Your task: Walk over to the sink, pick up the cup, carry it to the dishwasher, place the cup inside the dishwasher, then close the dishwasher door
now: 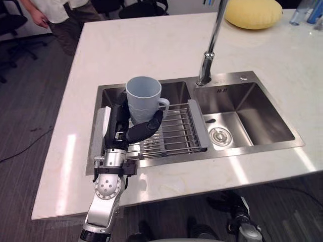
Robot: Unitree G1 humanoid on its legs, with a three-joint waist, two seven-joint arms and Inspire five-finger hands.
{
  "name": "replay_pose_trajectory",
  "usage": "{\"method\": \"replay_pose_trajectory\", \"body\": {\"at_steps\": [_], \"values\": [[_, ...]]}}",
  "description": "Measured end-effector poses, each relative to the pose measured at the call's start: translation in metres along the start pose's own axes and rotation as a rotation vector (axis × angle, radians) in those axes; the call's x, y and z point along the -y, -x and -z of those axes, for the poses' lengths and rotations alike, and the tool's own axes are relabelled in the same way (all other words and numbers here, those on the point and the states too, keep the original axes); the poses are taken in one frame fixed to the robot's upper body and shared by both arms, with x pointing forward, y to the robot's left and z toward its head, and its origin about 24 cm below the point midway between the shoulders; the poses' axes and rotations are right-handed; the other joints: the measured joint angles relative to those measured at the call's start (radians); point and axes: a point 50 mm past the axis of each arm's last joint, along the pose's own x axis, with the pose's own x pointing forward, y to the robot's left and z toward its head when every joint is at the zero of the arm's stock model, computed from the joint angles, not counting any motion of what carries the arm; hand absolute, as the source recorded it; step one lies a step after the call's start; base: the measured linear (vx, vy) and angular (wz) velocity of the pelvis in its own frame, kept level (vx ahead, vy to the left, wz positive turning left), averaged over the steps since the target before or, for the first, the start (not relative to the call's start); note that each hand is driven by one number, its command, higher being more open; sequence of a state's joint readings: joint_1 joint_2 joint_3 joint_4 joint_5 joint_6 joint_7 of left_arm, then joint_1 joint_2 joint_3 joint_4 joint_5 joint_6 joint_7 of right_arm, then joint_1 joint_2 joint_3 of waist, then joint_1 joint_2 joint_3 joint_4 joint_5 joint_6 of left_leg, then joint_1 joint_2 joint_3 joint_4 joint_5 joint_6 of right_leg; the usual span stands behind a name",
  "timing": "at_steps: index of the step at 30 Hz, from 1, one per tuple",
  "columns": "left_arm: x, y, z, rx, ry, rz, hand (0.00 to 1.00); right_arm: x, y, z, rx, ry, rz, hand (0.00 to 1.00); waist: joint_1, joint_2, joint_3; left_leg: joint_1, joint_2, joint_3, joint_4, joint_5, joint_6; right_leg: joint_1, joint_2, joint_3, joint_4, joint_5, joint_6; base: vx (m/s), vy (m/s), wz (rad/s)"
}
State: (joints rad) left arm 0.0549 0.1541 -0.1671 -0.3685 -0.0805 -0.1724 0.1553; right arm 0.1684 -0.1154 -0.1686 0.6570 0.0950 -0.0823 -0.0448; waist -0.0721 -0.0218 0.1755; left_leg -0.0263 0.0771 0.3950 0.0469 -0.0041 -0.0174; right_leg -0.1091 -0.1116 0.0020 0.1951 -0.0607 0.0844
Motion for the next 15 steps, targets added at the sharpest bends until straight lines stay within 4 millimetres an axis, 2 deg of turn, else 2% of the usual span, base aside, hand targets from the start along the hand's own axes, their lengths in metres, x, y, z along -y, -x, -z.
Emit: {"method": "replay_pose_trajectory", "body": {"at_steps": [1, 2, 3, 4, 5, 6, 7, 8, 10, 11, 12, 14, 15], "values": [[0.003, 0.0, -0.001, 0.005, 0.012, 0.004, 0.3, -0.001, 0.0, -0.001, 0.006, -0.001, 0.002, 0.9, 0.0, -0.007, 0.008, -0.016, 0.006, 0.0, 0.034, -0.014, 0.005, -0.019, -0.003, -0.003, 0.033, 0.002, 0.003, -0.12, 0.006, -0.03], [0.007, 0.0, -0.003, 0.01, 0.027, 0.011, 0.3, -0.002, 0.0, -0.002, 0.008, 0.002, 0.004, 0.9, 0.003, -0.009, 0.014, -0.038, 0.013, -0.002, 0.075, -0.029, 0.017, -0.033, -0.001, -0.004, 0.049, 0.018, 0.032, -0.12, 0.026, -0.05], [0.01, 0.0, -0.005, 0.02, 0.042, 0.011, 0.3, -0.002, -0.001, -0.004, 0.018, 0.001, 0.007, 0.9, 0.01, -0.006, 0.015, -0.058, 0.026, 0.0, 0.087, -0.036, 0.028, -0.03, -0.003, 0.0, 0.043, 0.009, 0.059, -0.12, 0.028, 0.08], [0.01, 0.0, -0.007, 0.034, 0.045, 0.012, 0.3, -0.005, -0.001, -0.006, 0.025, 0.005, 0.002, 0.9, 0.011, -0.011, 0.023, -0.073, 0.026, -0.005, 0.114, -0.043, 0.04, -0.056, -0.012, -0.003, 0.2, -0.07, 0.05, -0.1, 0.018, 0.28], [0.01, 0.003, -0.005, 0.021, 0.046, 0.003, 0.3, -0.006, 0.001, -0.002, 0.015, 0.011, -0.003, 0.9, 0.019, -0.013, 0.024, -0.08, 0.021, -0.021, 0.14, -0.046, 0.044, -0.053, -0.018, -0.004, 0.373, -0.15, 0.066, -0.09, -0.014, 0.34], [0.009, 0.006, -0.004, 0.01, 0.047, -0.006, 0.3, -0.008, 0.002, -0.001, 0.013, 0.017, -0.013, 0.9, 0.032, -0.013, 0.024, -0.09, 0.02, -0.027, 0.159, -0.047, 0.047, -0.03, -0.015, -0.005, 0.432, -0.178, 0.081, -0.13, -0.047, 0.3], [0.006, 0.008, -0.004, 0.006, 0.045, -0.024, 0.3, -0.011, 0.001, -0.002, 0.019, 0.023, -0.024, 0.9, 0.048, -0.014, 0.022, -0.115, 0.02, -0.033, 0.182, -0.048, 0.048, 0.0, -0.008, -0.003, 0.437, -0.191, 0.082, -0.18, -0.09, 0.12], [0.004, 0.009, -0.005, 0.01, 0.053, -0.046, 0.3, -0.015, -0.001, -0.008, 0.036, 0.031, -0.038, 0.9, 0.079, -0.013, 0.021, -0.165, 0.023, -0.035, 0.217, -0.044, 0.049, 0.031, 0.001, 0.003, 0.352, -0.225, 0.064, -0.14, -0.073, 0.07], [0.006, 0.009, -0.007, 0.012, 0.094, -0.072, 0.3, -0.02, -0.007, -0.021, 0.074, 0.029, -0.046, 0.9, 0.096, 0.002, 0.017, -0.254, 0.033, -0.059, 0.237, -0.007, 0.045, 0.049, 0.027, -0.008, 0.186, -0.245, 0.029, -0.22, -0.114, 0.31], [0.009, 0.009, -0.006, 0.005, 0.122, -0.076, 0.3, -0.02, -0.011, -0.031, 0.104, 0.031, -0.043, 0.9, 0.092, 0.028, 0.032, -0.29, 0.052, -0.098, 0.24, 0.025, 0.038, 0.066, 0.061, -0.033, 0.118, -0.22, -0.041, -0.29, -0.144, 0.61], [0.012, 0.011, -0.004, -0.013, 0.143, -0.074, 0.3, -0.02, -0.013, -0.034, 0.11, 0.034, -0.039, 0.9, 0.089, 0.043, 0.041, -0.295, 0.068, -0.126, 0.235, 0.047, 0.031, 0.082, 0.086, -0.052, 0.097, -0.2, -0.051, -0.28, -0.142, 0.69], [0.016, 0.016, -0.001, -0.037, 0.154, -0.057, 0.3, -0.017, -0.013, -0.033, 0.111, 0.027, -0.024, 0.9, 0.083, 0.045, 0.042, -0.277, 0.067, -0.175, 0.193, 0.109, -0.005, 0.106, 0.102, -0.101, 0.094, -0.186, -0.071, -0.3, -0.118, 0.72], [0.02, 0.016, -0.001, -0.037, 0.161, -0.029, 0.3, -0.01, -0.012, -0.032, 0.115, 0.014, 0.011, 0.9, 0.078, 0.037, 0.042, -0.268, 0.054, -0.203, 0.148, 0.143, -0.054, 0.104, 0.089, -0.148, 0.091, -0.178, -0.104, -0.28, -0.089, 0.79]]}}
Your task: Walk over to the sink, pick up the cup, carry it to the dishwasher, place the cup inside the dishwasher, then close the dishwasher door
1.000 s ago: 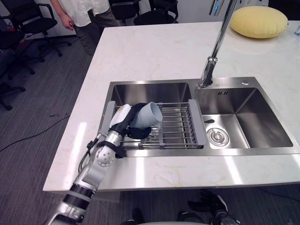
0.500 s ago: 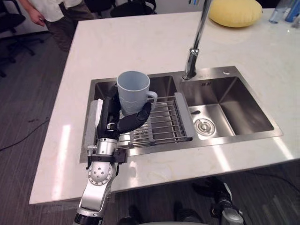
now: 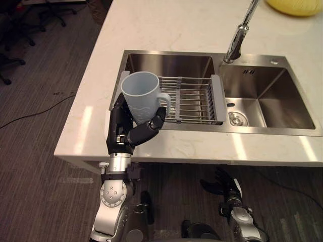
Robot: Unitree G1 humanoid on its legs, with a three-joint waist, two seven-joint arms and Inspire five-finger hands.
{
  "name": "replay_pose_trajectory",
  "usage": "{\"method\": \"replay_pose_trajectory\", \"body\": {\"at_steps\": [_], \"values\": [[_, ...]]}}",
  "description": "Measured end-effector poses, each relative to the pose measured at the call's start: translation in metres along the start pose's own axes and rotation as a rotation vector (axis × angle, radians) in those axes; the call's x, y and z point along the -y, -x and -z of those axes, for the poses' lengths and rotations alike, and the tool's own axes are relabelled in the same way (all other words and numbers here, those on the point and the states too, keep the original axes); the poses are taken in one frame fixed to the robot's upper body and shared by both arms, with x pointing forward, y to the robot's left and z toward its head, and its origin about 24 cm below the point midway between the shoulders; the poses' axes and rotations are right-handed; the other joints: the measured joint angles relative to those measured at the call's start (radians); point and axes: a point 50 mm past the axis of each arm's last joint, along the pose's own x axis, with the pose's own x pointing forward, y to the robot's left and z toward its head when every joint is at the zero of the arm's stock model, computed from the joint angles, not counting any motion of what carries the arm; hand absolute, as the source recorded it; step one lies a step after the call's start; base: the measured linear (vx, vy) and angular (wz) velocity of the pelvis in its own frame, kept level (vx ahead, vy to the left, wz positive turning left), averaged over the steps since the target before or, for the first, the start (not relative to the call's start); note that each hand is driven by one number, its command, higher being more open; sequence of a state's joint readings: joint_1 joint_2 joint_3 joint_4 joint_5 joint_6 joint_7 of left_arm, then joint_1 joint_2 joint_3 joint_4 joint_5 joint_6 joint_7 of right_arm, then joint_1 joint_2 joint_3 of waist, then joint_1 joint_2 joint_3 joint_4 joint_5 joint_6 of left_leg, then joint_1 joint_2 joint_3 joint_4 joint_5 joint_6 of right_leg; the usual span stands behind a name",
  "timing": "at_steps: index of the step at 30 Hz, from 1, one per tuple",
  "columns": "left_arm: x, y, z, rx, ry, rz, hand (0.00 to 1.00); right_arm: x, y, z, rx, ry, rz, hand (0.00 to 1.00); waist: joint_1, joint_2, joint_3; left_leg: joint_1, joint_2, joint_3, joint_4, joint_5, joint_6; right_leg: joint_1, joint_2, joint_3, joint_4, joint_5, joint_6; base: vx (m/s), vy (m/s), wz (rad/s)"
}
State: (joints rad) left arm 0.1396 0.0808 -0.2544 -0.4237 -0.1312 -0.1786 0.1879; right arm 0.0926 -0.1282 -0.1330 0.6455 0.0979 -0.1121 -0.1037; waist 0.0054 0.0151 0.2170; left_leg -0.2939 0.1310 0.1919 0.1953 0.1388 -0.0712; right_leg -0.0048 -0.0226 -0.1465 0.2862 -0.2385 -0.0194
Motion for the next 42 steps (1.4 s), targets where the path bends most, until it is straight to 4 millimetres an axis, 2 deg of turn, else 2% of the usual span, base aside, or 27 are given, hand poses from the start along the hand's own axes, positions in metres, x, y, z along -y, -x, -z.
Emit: {"method": "replay_pose_trajectory", "body": {"at_steps": [1, 2, 3, 4, 6, 7, 8, 9, 12, 15, 20, 22, 24, 25, 26, 27, 28, 29, 31, 32, 33, 34, 35, 36, 38, 40, 42], "values": [[0.003, 0.0, 0.0, 0.0, 0.013, 0.013, 0.3, 0.003, 0.0, 0.001, -0.001, -0.007, 0.018, 0.9, -0.004, -0.002, 0.002, -0.006, 0.0, 0.012, 0.029, -0.024, 0.011, -0.002, -0.005, -0.021, -0.002, 0.006, -0.017, -0.34, -0.1, 0.96], [0.009, 0.001, -0.001, 0.004, 0.033, 0.041, 0.3, 0.011, 0.001, 0.002, -0.004, -0.007, 0.054, 0.9, -0.008, -0.003, 0.001, -0.012, -0.001, 0.041, 0.13, -0.103, 0.061, -0.009, -0.022, -0.055, -0.008, 0.021, -0.042, -0.36, -0.028, 0.96], [0.015, 0.001, -0.002, 0.009, 0.053, 0.074, 0.3, 0.018, 0.002, 0.004, -0.009, -0.003, 0.075, 0.9, -0.021, -0.003, 0.0, 0.002, -0.004, 0.068, 0.223, -0.173, 0.072, -0.01, -0.047, -0.091, -0.018, 0.037, -0.042, -0.32, 0.011, 0.97], [0.018, 0.001, -0.002, 0.012, 0.062, 0.09, 0.3, 0.02, 0.003, 0.005, -0.013, 0.001, 0.079, 0.9, -0.026, -0.001, -0.004, 0.017, -0.003, 0.076, 0.255, -0.2, 0.073, -0.01, -0.058, -0.109, -0.024, 0.047, -0.042, -0.27, 0.081, 0.97], [0.029, -0.002, -0.003, 0.018, 0.103, 0.144, 0.3, 0.024, 0.006, 0.009, -0.022, 0.013, 0.086, 0.9, -0.042, 0.008, -0.018, 0.118, 0.012, 0.091, 0.262, -0.276, 0.04, -0.023, -0.09, -0.172, -0.048, 0.079, -0.022, -0.17, 0.114, 0.94], [0.031, -0.002, -0.002, 0.015, 0.11, 0.152, 0.3, 0.024, 0.007, 0.01, -0.026, 0.015, 0.086, 0.9, -0.049, 0.016, -0.031, 0.151, 0.017, 0.091, 0.223, -0.285, 0.027, -0.032, -0.092, -0.188, -0.056, 0.086, -0.014, -0.15, 0.162, 0.8], [0.035, -0.004, 0.0, 0.012, 0.129, 0.159, 0.3, 0.025, 0.008, 0.012, -0.03, 0.018, 0.087, 0.9, -0.049, 0.043, -0.054, 0.232, 0.014, 0.079, 0.059, -0.293, 0.001, -0.052, -0.091, -0.206, -0.064, 0.101, 0.008, -0.1, 0.222, 0.61], [0.036, -0.007, 0.005, 0.0, 0.115, 0.172, 0.3, 0.019, 0.007, 0.015, -0.047, 0.007, 0.076, 0.9, -0.048, 0.042, -0.063, 0.268, -0.019, 0.065, -0.046, -0.248, 0.008, -0.062, -0.113, -0.215, -0.061, 0.118, 0.019, -0.08, 0.233, 0.46], [0.027, -0.004, 0.022, -0.074, 0.064, 0.155, 0.3, -0.001, 0.011, 0.021, -0.066, -0.013, 0.015, 0.9, -0.045, 0.016, -0.078, 0.276, -0.063, 0.054, -0.08, -0.229, 0.032, -0.042, -0.141, -0.226, -0.104, 0.159, 0.047, -0.04, 0.178, 0.21], [0.024, -0.003, 0.026, -0.098, 0.055, 0.148, 0.3, -0.005, 0.012, 0.023, -0.072, -0.021, 0.005, 0.9, -0.045, 0.003, -0.086, 0.265, -0.09, 0.037, -0.079, -0.225, 0.037, -0.027, -0.161, -0.243, -0.138, 0.187, 0.057, -0.05, 0.165, 0.22], [0.019, -0.001, 0.028, -0.106, 0.046, 0.125, 0.3, -0.009, 0.013, 0.024, -0.078, -0.005, -0.009, 0.9, -0.038, -0.015, -0.102, 0.227, -0.117, -0.029, -0.088, -0.201, 0.074, -0.02, -0.171, -0.296, -0.15, 0.198, 0.059, -0.05, 0.044, 0.35], [0.018, 0.001, 0.029, -0.118, 0.051, 0.118, 0.3, -0.01, 0.014, 0.026, -0.081, 0.0, -0.014, 0.9, -0.039, -0.015, -0.102, 0.214, -0.125, -0.091, -0.096, -0.181, 0.073, 0.006, -0.171, -0.341, -0.158, 0.197, 0.059, -0.03, -0.028, 0.93], [0.021, 0.003, 0.03, -0.124, 0.067, 0.114, 0.3, -0.007, 0.013, 0.026, -0.083, 0.008, -0.004, 0.9, -0.037, -0.015, -0.104, 0.198, -0.142, -0.147, -0.148, -0.123, 0.055, 0.041, -0.18, -0.409, -0.161, 0.189, 0.057, -0.09, -0.023, 1.82], [0.022, 0.003, 0.029, -0.124, 0.084, 0.106, 0.3, -0.003, 0.012, 0.025, -0.081, 0.011, 0.007, 0.9, -0.031, -0.012, -0.111, 0.185, -0.118, -0.062, -0.186, -0.133, 0.077, 0.054, -0.19, -0.484, -0.166, 0.188, 0.058, -0.12, 0.003, 1.9], [0.021, 0.003, 0.029, -0.125, 0.091, 0.102, 0.3, -0.001, 0.012, 0.024, -0.078, 0.017, 0.012, 0.9, -0.026, -0.014, -0.113, 0.174, -0.097, 0.021, -0.18, -0.143, 0.077, 0.057, -0.197, -0.517, -0.165, 0.188, 0.058, -0.07, 0.03, 1.87], [0.02, 0.003, 0.03, -0.127, 0.099, 0.09, 0.3, 0.003, 0.01, 0.021, -0.068, 0.032, 0.021, 0.9, -0.02, -0.018, -0.113, 0.14, -0.037, 0.211, -0.112, -0.164, 0.099, 0.066, -0.21, -0.578, -0.162, 0.188, 0.058, 0.0, 0.033, 1.43], [0.019, 0.003, 0.03, -0.128, 0.099, 0.085, 0.3, 0.007, 0.008, 0.019, -0.062, 0.044, 0.027, 0.9, -0.019, -0.003, -0.12, 0.123, -0.002, 0.291, -0.067, -0.165, 0.108, 0.073, -0.212, -0.607, -0.155, 0.186, 0.061, 0.02, 0.063, 1.71], [0.017, 0.005, 0.03, -0.133, 0.101, 0.073, 0.3, 0.013, 0.005, 0.015, -0.053, 0.063, 0.037, 0.9, -0.016, 0.006, -0.125, 0.103, 0.017, 0.331, -0.003, -0.157, 0.107, 0.084, -0.232, -0.644, -0.102, 0.155, 0.078, 0.02, 0.119, 1.39], [0.012, 0.011, 0.034, -0.162, 0.106, 0.057, 0.3, 0.015, 0.002, 0.009, -0.041, 0.078, 0.043, 0.9, -0.004, -0.004, -0.124, 0.096, -0.028, 0.267, 0.029, -0.189, 0.107, 0.096, -0.306, -0.659, 0.014, 0.123, 0.084, 0.02, 0.17, 1.31], [0.01, 0.013, 0.036, -0.178, 0.102, 0.056, 0.3, 0.016, 0.001, 0.008, -0.037, 0.091, 0.046, 0.9, -0.008, -0.007, -0.123, 0.092, -0.067, 0.208, 0.055, -0.226, 0.114, 0.085, -0.382, -0.633, 0.168, 0.11, 0.078, 0.04, 0.195, 1.63], [0.01, 0.014, 0.037, -0.187, 0.097, 0.059, 0.3, 0.017, 0.0, 0.008, -0.04, 0.106, 0.045, 0.9, -0.02, -0.016, -0.118, 0.097, -0.106, 0.143, 0.078, -0.244, 0.136, 0.036, -0.444, -0.507, 0.35, 0.136, 0.028, 0.05, 0.194, 1.74], [0.009, 0.014, 0.037, -0.188, 0.091, 0.06, 0.3, 0.015, 0.0, 0.008, -0.043, 0.112, 0.037, 0.9, -0.027, -0.019, -0.117, 0.098, -0.122, 0.11, 0.088, -0.252, 0.143, -0.004, -0.442, -0.397, 0.43, 0.151, 0.011, 0.06, 0.167, 1.72], [0.005, 0.014, 0.037, -0.19, 0.075, 0.061, 0.3, 0.005, 0.001, 0.011, -0.055, 0.107, 0.009, 0.9, -0.032, -0.025, -0.115, 0.103, -0.141, 0.053, 0.096, -0.259, 0.147, -0.076, -0.37, -0.178, 0.522, 0.086, 0.038, 0.09, 0.131, 1.58], [0.003, 0.015, 0.038, -0.196, 0.06, 0.066, 0.3, -0.005, 0.002, 0.013, -0.059, 0.113, -0.029, 0.9, -0.032, -0.026, -0.114, 0.115, -0.156, 0.007, 0.091, -0.259, 0.147, -0.123, -0.287, -0.035, 0.523, 0.014, 0.051, 0.11, 0.109, 1.43], [0.003, 0.015, 0.038, -0.196, 0.058, 0.069, 0.3, -0.017, 0.005, 0.017, -0.069, 0.112, -0.075, 0.9, -0.034, -0.028, -0.113, 0.128, -0.183, -0.055, 0.084, -0.261, 0.15, -0.177, -0.194, 0.121, 0.441, -0.051, 0.059, 0.16, 0.079, 1.12], [0.01, 0.016, 0.039, -0.204, 0.071, 0.1, 0.3, -0.023, 0.012, 0.026, -0.092, 0.094, -0.091, 0.9, -0.051, -0.03, -0.112, 0.141, -0.218, -0.157, 0.091, -0.261, 0.141, -0.21, -0.08, 0.35, 0.289, -0.068, 0.089, 0.16, 0.017, 1.4], [0.019, 0.019, 0.04, -0.215, 0.097, 0.133, 0.3, -0.017, 0.025, 0.042, -0.139, 0.09, -0.08, 0.9, -0.047, -0.043, -0.112, 0.15, -0.24, -0.232, 0.116, -0.277, 0.119, -0.208, -0.06, 0.412, 0.206, -0.058, 0.106, 0.16, -0.071, 1.4]]}}
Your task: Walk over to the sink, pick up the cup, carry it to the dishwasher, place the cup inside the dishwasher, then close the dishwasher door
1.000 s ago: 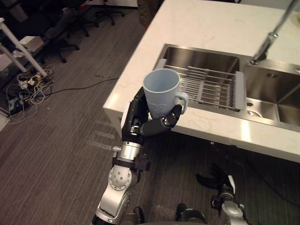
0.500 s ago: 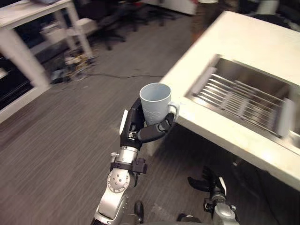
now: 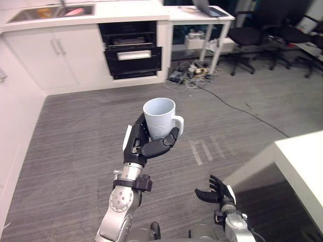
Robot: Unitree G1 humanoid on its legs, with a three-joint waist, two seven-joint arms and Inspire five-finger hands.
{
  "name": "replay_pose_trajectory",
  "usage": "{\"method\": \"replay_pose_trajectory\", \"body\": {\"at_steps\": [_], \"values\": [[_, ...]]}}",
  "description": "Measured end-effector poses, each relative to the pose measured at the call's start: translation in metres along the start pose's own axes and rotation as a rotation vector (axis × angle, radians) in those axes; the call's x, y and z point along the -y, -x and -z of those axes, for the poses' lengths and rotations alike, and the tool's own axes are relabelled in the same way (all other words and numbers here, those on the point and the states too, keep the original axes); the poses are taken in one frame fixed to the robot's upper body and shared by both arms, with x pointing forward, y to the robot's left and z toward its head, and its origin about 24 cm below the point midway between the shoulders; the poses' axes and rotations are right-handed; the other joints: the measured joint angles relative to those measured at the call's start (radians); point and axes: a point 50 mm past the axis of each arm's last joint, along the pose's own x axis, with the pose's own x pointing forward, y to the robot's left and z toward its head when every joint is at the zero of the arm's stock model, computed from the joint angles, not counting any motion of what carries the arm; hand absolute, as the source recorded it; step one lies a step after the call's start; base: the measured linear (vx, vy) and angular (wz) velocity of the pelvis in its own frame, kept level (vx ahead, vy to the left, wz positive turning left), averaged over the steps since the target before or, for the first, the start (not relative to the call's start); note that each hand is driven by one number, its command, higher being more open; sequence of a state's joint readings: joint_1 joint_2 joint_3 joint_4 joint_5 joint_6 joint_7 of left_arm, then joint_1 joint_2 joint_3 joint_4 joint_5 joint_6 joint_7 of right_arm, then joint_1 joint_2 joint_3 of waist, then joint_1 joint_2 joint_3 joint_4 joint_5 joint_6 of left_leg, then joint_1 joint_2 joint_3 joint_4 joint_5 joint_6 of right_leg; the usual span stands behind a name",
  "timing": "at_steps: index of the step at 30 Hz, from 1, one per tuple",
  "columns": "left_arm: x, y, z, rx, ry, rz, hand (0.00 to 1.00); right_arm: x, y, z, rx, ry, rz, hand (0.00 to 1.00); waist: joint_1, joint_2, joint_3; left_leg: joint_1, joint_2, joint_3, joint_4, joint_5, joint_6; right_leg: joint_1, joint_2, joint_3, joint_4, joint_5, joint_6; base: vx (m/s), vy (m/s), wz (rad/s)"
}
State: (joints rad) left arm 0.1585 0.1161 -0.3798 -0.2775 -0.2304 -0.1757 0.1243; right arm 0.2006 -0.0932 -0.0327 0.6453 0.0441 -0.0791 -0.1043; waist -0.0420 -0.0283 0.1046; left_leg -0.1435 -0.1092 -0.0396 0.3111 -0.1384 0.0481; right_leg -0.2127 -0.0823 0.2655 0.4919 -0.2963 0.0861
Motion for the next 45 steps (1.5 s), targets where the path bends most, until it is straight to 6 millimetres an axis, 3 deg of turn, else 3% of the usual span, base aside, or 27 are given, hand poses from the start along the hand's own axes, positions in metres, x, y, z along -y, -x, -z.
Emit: {"method": "replay_pose_trajectory", "body": {"at_steps": [3, 4, 5, 6, 10, 11, 19, 23, 27, 29, 31, 32, 34, 35, 36, 38, 39, 40, 42, 45], "values": [[0.001, 0.0, -0.002, 0.007, 0.009, 0.009, 0.3, -0.003, 0.012, 0.013, -0.033, -0.021, -0.003, 0.9, 0.021, -0.052, -0.025, -0.011, -0.027, -0.053, 0.046, -0.036, -0.035, 0.01, -0.028, -0.054, -0.09, 0.068, -0.006, 0.22, -0.186, 0.96], [0.002, 0.0, -0.001, 0.006, 0.03, 0.005, 0.3, -0.002, 0.012, 0.01, -0.018, -0.022, -0.005, 0.9, 0.026, -0.05, -0.045, -0.041, 0.023, -0.041, 0.08, -0.087, -0.053, 0.031, -0.009, -0.094, -0.143, 0.129, 0.028, 0.21, -0.223, 0.54], [0.002, 0.0, -0.001, 0.004, 0.032, 0.009, 0.3, -0.002, 0.011, 0.008, -0.01, -0.021, -0.006, 0.9, 0.027, -0.046, -0.047, -0.042, 0.071, 0.009, 0.082, -0.095, -0.049, 0.048, 0.003, -0.11, -0.174, 0.141, 0.018, 0.24, -0.274, 0.59], [0.002, 0.0, 0.0, 0.002, 0.032, 0.015, 0.3, -0.002, 0.01, 0.005, 0.001, -0.014, -0.008, 0.9, 0.026, -0.044, -0.048, -0.037, 0.126, 0.061, 0.077, -0.085, -0.072, 0.073, 0.018, -0.133, -0.212, 0.153, 0.005, 0.19, -0.225, 0.25], [0.002, 0.001, 0.002, -0.012, 0.024, 0.023, 0.3, 0.003, 0.004, -0.008, 0.051, 0.003, -0.005, 0.9, 0.022, -0.04, -0.051, 0.015, 0.156, 0.063, 0.013, -0.065, -0.089, 0.133, 0.044, -0.141, -0.296, 0.175, -0.018, 0.16, -0.129, 0.02], [-0.002, 0.004, 0.003, -0.025, -0.005, 0.049, 0.3, 0.007, 0.009, 0.02, -0.059, 0.042, -0.007, 0.9, -0.028, -0.038, -0.055, 0.023, 0.167, 0.048, -0.053, 0.001, -0.101, 0.179, 0.055, -0.155, -0.428, 0.276, -0.029, 0.03, -0.021, -0.01], [-0.002, 0.001, 0.004, -0.023, -0.007, 0.05, 0.3, 0.007, 0.01, 0.023, -0.067, 0.042, -0.005, 0.9, -0.035, -0.037, -0.058, 0.045, 0.172, 0.081, -0.073, 0.003, -0.1, 0.195, 0.051, -0.15, -0.466, 0.294, -0.029, 0.0, 0.001, -0.1], [-0.016, 0.001, 0.017, -0.076, -0.012, -0.032, 0.3, 0.009, 0.016, 0.038, -0.126, 0.044, 0.002, 0.9, -0.035, -0.031, -0.07, 0.095, 0.174, 0.096, -0.146, 0.033, -0.109, 0.209, 0.018, -0.277, -0.476, 0.295, -0.03, 0.04, -0.031, -0.07], [-0.036, 0.002, 0.025, -0.113, -0.014, -0.171, 0.3, 0.009, 0.012, 0.032, -0.12, 0.045, 0.01, 0.9, -0.026, -0.019, -0.072, 0.088, 0.18, 0.118, -0.159, 0.041, -0.117, 0.208, -0.003, -0.385, -0.474, 0.293, -0.027, 0.04, -0.046, 0.12], [-0.044, 0.002, 0.023, -0.104, -0.012, -0.235, 0.3, 0.009, 0.002, 0.016, -0.078, 0.044, 0.031, 0.9, -0.011, -0.016, -0.068, 0.065, 0.202, 0.209, -0.13, 0.038, -0.104, 0.207, -0.018, -0.423, -0.457, 0.278, -0.017, 0.02, 0.003, 0.5], [-0.051, 0.005, 0.022, -0.099, -0.013, -0.284, 0.3, 0.01, -0.006, -0.001, -0.024, 0.04, 0.04, 0.9, 0.02, -0.016, -0.065, 0.055, 0.192, 0.201, -0.1, 0.017, -0.097, 0.207, -0.032, -0.432, -0.435, 0.262, -0.003, 0.03, 0.076, 0.31], [-0.056, 0.011, 0.016, -0.08, -0.016, -0.315, 0.3, 0.008, -0.011, -0.017, 0.032, 0.036, 0.041, 0.9, 0.027, -0.013, -0.063, 0.019, 0.182, 0.181, -0.039, -0.022, -0.082, 0.197, -0.049, -0.451, -0.399, 0.235, 0.01, 0.02, 0.147, 0.38], [-0.059, 0.016, 0.009, -0.056, -0.016, -0.34, 0.3, 0.007, -0.014, -0.029, 0.076, 0.031, 0.042, 0.9, 0.033, -0.017, -0.053, -0.01, 0.167, 0.178, 0.028, -0.078, -0.06, 0.171, -0.084, -0.471, -0.301, 0.173, 0.029, 0.03, 0.176, 0.57], [-0.059, 0.019, 0.005, -0.04, -0.013, -0.349, 0.3, 0.008, -0.015, -0.034, 0.092, 0.034, 0.047, 0.9, 0.033, -0.025, -0.041, -0.017, 0.144, 0.176, 0.078, -0.113, -0.046, 0.155, -0.13, -0.49, -0.195, 0.109, 0.044, 0.05, 0.157, 0.67], [-0.059, 0.02, 0.004, -0.037, -0.01, -0.353, 0.3, 0.009, -0.016, -0.035, 0.096, 0.038, 0.049, 0.9, 0.038, -0.026, -0.038, -0.018, 0.132, 0.169, 0.094, -0.128, -0.038, 0.14, -0.149, -0.494, -0.133, 0.088, 0.04, 0.08, 0.204, 0.62], [-0.061, 0.026, 0.004, -0.04, -0.008, -0.375, 0.3, 0.009, -0.016, -0.035, 0.097, 0.043, 0.045, 0.9, 0.058, -0.025, -0.033, -0.003, 0.095, 0.154, 0.115, -0.162, -0.004, 0.059, -0.205, -0.475, 0.096, 0.085, -0.006, 0.13, 0.218, 0.41], [-0.062, 0.027, 0.002, -0.038, -0.014, -0.378, 0.3, 0.005, -0.015, -0.035, 0.095, 0.044, 0.035, 0.9, 0.055, -0.026, -0.017, 0.03, 0.069, 0.125, 0.114, -0.179, 0.026, 0.007, -0.217, -0.415, 0.247, 0.134, -0.069, 0.28, 0.258, 0.64], [-0.062, 0.028, 0.002, -0.041, -0.021, -0.375, 0.3, 0.002, -0.014, -0.031, 0.086, 0.041, 0.028, 0.9, 0.053, -0.011, -0.002, 0.058, 0.065, 0.095, 0.112, -0.188, 0.051, -0.039, -0.188, -0.363, 0.34, 0.087, -0.041, 0.27, 0.172, 0.68], [-0.064, 0.028, 0.001, -0.04, -0.038, -0.369, 0.3, -0.003, -0.012, -0.03, 0.087, 0.05, 0.006, 0.9, 0.05, -0.016, 0.001, 0.095, 0.057, 0.056, 0.083, -0.2, 0.059, -0.097, -0.117, -0.35, 0.347, 0.028, -0.039, 0.36, 0.115, 0.6], [-0.06, 0.021, 0.003, -0.045, -0.044, -0.33, 0.3, 0.001, -0.012, -0.037, 0.118, 0.044, 0.019, 0.9, 0.018, -0.002, 0.029, 0.176, 0.047, -0.028, 0.017, -0.208, 0.071, -0.175, -0.007, -0.367, 0.184, 0.022, -0.036, 0.39, 0.029, 0.83]]}}
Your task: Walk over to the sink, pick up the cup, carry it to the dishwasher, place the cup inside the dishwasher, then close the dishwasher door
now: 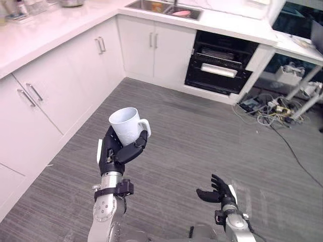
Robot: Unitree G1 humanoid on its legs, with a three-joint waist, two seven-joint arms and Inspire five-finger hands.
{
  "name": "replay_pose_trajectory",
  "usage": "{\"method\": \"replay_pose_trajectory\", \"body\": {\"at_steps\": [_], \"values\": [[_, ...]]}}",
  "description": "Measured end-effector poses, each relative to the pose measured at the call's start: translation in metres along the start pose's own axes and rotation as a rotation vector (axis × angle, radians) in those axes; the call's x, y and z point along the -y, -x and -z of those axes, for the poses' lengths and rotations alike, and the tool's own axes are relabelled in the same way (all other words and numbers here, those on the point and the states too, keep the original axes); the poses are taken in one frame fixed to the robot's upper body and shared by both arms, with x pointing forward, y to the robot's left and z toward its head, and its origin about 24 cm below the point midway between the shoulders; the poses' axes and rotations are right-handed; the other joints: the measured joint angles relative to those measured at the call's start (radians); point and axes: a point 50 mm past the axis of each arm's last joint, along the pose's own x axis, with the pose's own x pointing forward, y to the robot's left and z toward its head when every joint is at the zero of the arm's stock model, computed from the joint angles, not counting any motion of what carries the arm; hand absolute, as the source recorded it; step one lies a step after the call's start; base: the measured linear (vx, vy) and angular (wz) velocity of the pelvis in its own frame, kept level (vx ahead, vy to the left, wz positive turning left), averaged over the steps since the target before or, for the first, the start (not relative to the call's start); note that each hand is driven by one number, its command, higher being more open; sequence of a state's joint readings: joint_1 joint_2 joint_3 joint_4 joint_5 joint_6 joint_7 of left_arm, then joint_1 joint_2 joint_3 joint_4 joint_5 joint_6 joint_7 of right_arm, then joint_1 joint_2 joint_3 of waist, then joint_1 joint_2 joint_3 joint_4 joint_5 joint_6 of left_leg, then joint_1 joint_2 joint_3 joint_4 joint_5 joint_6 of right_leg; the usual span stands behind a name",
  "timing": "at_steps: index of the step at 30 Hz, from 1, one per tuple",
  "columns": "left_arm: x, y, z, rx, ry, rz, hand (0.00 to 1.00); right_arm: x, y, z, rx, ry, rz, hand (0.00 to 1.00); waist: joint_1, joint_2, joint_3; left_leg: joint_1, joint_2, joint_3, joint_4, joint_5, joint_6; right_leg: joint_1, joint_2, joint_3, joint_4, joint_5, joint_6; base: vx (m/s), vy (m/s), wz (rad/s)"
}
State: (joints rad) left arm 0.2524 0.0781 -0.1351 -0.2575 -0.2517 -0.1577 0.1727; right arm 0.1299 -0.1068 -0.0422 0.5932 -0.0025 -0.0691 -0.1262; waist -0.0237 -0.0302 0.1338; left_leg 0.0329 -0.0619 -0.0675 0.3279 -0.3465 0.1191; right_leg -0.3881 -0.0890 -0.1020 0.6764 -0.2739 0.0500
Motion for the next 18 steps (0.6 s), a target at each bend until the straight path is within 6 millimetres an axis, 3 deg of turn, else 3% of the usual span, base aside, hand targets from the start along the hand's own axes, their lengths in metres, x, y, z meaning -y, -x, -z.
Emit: {"method": "replay_pose_trajectory", "body": {"at_steps": [2, 3, 4, 5, 6, 7, 8, 9, 10, 11, 12, 13, 14, 15, 16, 17, 18], "values": [[0.013, -0.005, 0.004, -0.009, 0.013, 0.052, 0.3, 0.011, 0.001, -0.006, 0.029, -0.002, 0.032, 0.9, -0.028, 0.011, 0.007, 0.077, -0.004, -0.082, -0.067, 0.003, -0.016, -0.056, 0.046, -0.004, -0.255, 0.129, 0.001, 0.58, -0.013, 1.28], [0.019, -0.007, 0.006, -0.016, 0.021, 0.075, 0.3, 0.016, 0.001, -0.008, 0.043, 0.0, 0.049, 0.9, -0.044, 0.026, 0.013, 0.11, -0.002, -0.121, -0.087, -0.004, -0.029, -0.056, 0.059, -0.004, -0.31, 0.246, 0.002, 0.64, -0.066, 1.19], [0.024, -0.008, 0.008, -0.019, 0.018, 0.097, 0.3, 0.021, 0.0, -0.012, 0.058, 0.016, 0.058, 0.9, -0.053, 0.05, 0.013, 0.133, 0.015, -0.144, -0.084, -0.019, -0.057, -0.041, 0.078, 0.011, -0.344, 0.38, -0.03, 0.79, -0.067, 0.85], [0.032, -0.009, 0.01, -0.025, 0.035, 0.111, 0.3, 0.025, -0.004, -0.019, 0.074, 0.031, 0.062, 0.9, -0.038, 0.096, 0.015, 0.136, 0.05, -0.139, -0.058, -0.014, -0.098, -0.023, 0.091, -0.017, -0.32, 0.34, -0.063, 0.66, -0.051, 0.5], [0.034, -0.01, 0.011, -0.026, 0.037, 0.118, 0.3, 0.024, -0.006, -0.023, 0.084, 0.028, 0.06, 0.9, -0.039, 0.098, 0.018, 0.132, 0.049, -0.129, -0.028, 0.008, -0.139, -0.017, 0.084, -0.023, -0.29, 0.31, -0.072, 0.65, -0.043, 0.48], [0.04, -0.011, 0.016, -0.05, 0.052, 0.13, 0.3, 0.025, -0.005, -0.027, 0.098, 0.031, 0.057, 0.9, -0.053, 0.094, 0.031, 0.128, 0.035, -0.089, 0.079, 0.083, -0.238, 0.001, 0.041, -0.062, -0.164, 0.242, -0.078, 0.6, -0.115, 0.77], [0.043, -0.007, 0.02, -0.073, 0.079, 0.116, 0.3, 0.026, 0.002, -0.029, 0.129, 0.036, 0.056, 0.9, -0.058, 0.114, 0.031, 0.081, 0.07, 0.029, 0.295, 0.173, -0.26, 0.05, 0.052, -0.138, -0.153, 0.187, -0.069, 0.53, -0.195, 0.8], [0.043, -0.005, 0.017, -0.065, 0.084, 0.118, 0.3, 0.021, 0.008, -0.029, 0.144, 0.025, 0.048, 0.9, -0.057, 0.109, 0.03, 0.039, 0.108, 0.119, 0.434, 0.252, -0.239, 0.11, 0.067, -0.156, -0.23, 0.201, -0.088, 0.37, -0.278, 0.33], [0.045, -0.001, 0.013, -0.04, 0.104, 0.123, 0.3, 0.016, 0.014, -0.035, 0.188, 0.012, 0.043, 0.9, -0.037, 0.124, 0.041, -0.045, 0.243, 0.261, 0.688, 0.257, -0.152, 0.196, 0.118, -0.164, -0.268, 0.13, -0.124, 0.39, -0.219, -0.08], [0.048, -0.002, 0.009, -0.021, 0.11, 0.136, 0.3, 0.012, 0.014, -0.039, 0.203, -0.013, 0.045, 0.9, -0.015, 0.139, 0.036, -0.16, 0.338, 0.315, 0.847, 0.193, -0.116, 0.266, 0.153, -0.162, -0.297, 0.093, -0.136, 0.46, -0.131, -0.16], [0.049, -0.003, 0.008, -0.016, 0.109, 0.146, 0.3, 0.008, 0.014, -0.041, 0.207, -0.025, 0.042, 0.9, -0.01, 0.128, 0.039, -0.215, 0.358, 0.333, 0.873, 0.164, -0.098, 0.3, 0.156, -0.16, -0.315, 0.075, -0.145, 0.6, -0.043, -0.08], [0.049, -0.003, 0.006, -0.012, 0.101, 0.158, 0.3, 0.002, 0.013, -0.044, 0.214, -0.044, 0.032, 0.9, 0.003, 0.107, 0.035, -0.313, 0.372, 0.366, 0.853, 0.109, -0.08, 0.366, 0.149, -0.149, -0.369, 0.076, -0.131, 0.61, -0.038, -0.14], [0.047, -0.003, 0.007, -0.014, 0.092, 0.164, 0.3, -0.001, 0.013, -0.045, 0.216, -0.054, 0.025, 0.9, 0.016, 0.074, 0.038, -0.382, 0.361, 0.383, 0.738, 0.07, -0.092, 0.424, 0.133, -0.125, -0.421, 0.077, -0.125, 0.61, -0.034, -0.26], [0.047, -0.003, 0.007, -0.013, 0.088, 0.166, 0.3, -0.002, 0.011, -0.048, 0.225, -0.057, 0.022, 0.9, 0.023, 0.067, 0.042, -0.408, 0.342, 0.379, 0.642, 0.062, -0.105, 0.453, 0.123, -0.112, -0.447, 0.077, -0.123, 0.72, 0.062, -0.47], [0.045, -0.004, 0.007, -0.014, 0.079, 0.169, 0.3, -0.002, 0.007, -0.051, 0.229, -0.057, 0.024, 0.9, 0.031, 0.05, 0.052, -0.433, 0.288, 0.337, 0.425, 0.072, -0.128, 0.502, 0.1, -0.08, -0.484, 0.074, -0.115, 0.6, 0.12, -0.47], [0.045, -0.003, 0.007, -0.014, 0.077, 0.17, 0.3, -0.001, 0.006, -0.052, 0.228, -0.056, 0.026, 0.9, 0.036, 0.044, 0.055, -0.438, 0.259, 0.301, 0.31, 0.094, -0.15, 0.525, 0.087, -0.063, -0.495, 0.069, -0.103, 0.71, 0.222, -0.69], [0.044, -0.003, 0.007, -0.017, 0.071, 0.171, 0.3, 0.001, 0.004, -0.051, 0.222, -0.05, 0.035, 0.9, 0.039, 0.051, 0.049, -0.427, 0.209, 0.207, 0.066, 0.185, -0.18, 0.562, 0.067, -0.023, -0.508, 0.052, -0.073, 0.61, 0.292, -0.83]]}}
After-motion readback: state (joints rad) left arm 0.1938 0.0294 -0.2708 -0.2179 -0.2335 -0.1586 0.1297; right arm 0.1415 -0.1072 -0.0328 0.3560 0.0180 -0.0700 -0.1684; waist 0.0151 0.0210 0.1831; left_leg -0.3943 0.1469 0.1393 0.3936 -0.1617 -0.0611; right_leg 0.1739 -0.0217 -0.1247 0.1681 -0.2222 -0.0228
